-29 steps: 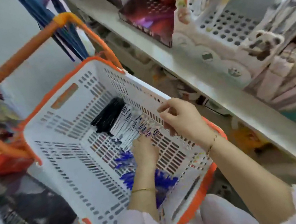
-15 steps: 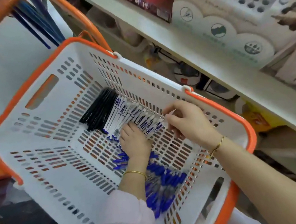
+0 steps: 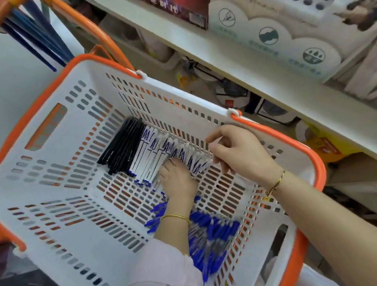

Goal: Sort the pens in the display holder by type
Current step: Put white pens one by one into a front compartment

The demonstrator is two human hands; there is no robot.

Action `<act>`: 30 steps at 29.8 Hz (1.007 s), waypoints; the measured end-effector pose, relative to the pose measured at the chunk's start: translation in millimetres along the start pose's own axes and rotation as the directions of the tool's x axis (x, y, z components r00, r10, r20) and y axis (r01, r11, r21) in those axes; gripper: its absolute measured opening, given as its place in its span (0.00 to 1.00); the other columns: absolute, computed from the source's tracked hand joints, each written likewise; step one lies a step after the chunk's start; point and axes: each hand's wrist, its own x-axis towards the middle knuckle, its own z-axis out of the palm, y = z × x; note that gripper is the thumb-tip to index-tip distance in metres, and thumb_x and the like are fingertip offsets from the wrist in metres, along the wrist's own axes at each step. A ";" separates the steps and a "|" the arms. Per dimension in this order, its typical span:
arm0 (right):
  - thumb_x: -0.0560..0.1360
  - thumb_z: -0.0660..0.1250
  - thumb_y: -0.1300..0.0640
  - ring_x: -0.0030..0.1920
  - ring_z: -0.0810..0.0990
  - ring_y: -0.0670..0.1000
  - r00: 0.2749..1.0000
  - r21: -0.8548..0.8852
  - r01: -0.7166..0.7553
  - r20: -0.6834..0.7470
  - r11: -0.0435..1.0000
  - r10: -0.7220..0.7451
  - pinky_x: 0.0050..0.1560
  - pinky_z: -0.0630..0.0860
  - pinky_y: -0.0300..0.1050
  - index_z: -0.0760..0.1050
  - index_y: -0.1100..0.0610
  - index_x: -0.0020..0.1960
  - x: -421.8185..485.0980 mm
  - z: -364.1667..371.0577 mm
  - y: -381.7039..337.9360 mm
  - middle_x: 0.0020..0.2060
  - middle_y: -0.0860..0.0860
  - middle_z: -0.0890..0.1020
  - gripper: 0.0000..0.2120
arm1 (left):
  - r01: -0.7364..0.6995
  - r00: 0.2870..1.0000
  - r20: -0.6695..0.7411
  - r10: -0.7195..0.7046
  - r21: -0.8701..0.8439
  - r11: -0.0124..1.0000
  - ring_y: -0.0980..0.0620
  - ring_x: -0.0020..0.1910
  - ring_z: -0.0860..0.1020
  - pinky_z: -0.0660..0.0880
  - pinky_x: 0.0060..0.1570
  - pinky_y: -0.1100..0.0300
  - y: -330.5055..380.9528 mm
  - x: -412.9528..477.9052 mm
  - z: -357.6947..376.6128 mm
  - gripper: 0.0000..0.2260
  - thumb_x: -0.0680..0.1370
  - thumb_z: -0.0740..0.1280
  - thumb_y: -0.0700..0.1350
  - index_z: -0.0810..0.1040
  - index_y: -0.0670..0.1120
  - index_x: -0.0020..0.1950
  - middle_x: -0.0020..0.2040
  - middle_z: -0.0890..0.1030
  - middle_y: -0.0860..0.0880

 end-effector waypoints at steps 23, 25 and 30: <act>0.77 0.63 0.60 0.25 0.76 0.43 0.997 0.033 0.076 -0.013 0.997 -0.076 0.25 0.68 0.30 0.75 0.54 0.51 -4.2 -2.3 -1.2 0.34 0.53 0.80 0.04 | 0.116 0.982 0.176 -0.072 -0.254 0.960 0.41 0.45 0.79 0.73 0.37 0.54 5.0 -1.5 -32.3 0.17 0.72 0.70 0.44 0.66 0.41 0.55 0.45 0.78 0.44; 0.78 0.63 0.61 0.25 0.76 0.44 0.997 0.052 0.077 0.002 0.996 -0.077 0.25 0.69 0.30 0.74 0.54 0.51 -5.8 -3.1 -3.5 0.34 0.55 0.81 0.04 | 0.197 0.954 0.281 -0.106 -0.319 0.927 0.44 0.42 0.77 0.74 0.39 0.54 4.3 -4.3 -48.6 0.16 0.71 0.70 0.43 0.66 0.43 0.52 0.43 0.75 0.46; 0.78 0.62 0.61 0.27 0.77 0.48 0.996 0.127 0.078 0.030 0.989 -0.083 0.27 0.72 0.36 0.75 0.56 0.52 -17.8 -10.7 -16.0 0.34 0.55 0.81 0.05 | 0.308 0.909 0.415 -0.044 -0.595 0.742 0.53 0.34 0.75 0.72 0.30 0.61 -2.8 -37.6 -109.9 0.07 0.71 0.68 0.35 0.73 0.46 0.40 0.38 0.76 0.47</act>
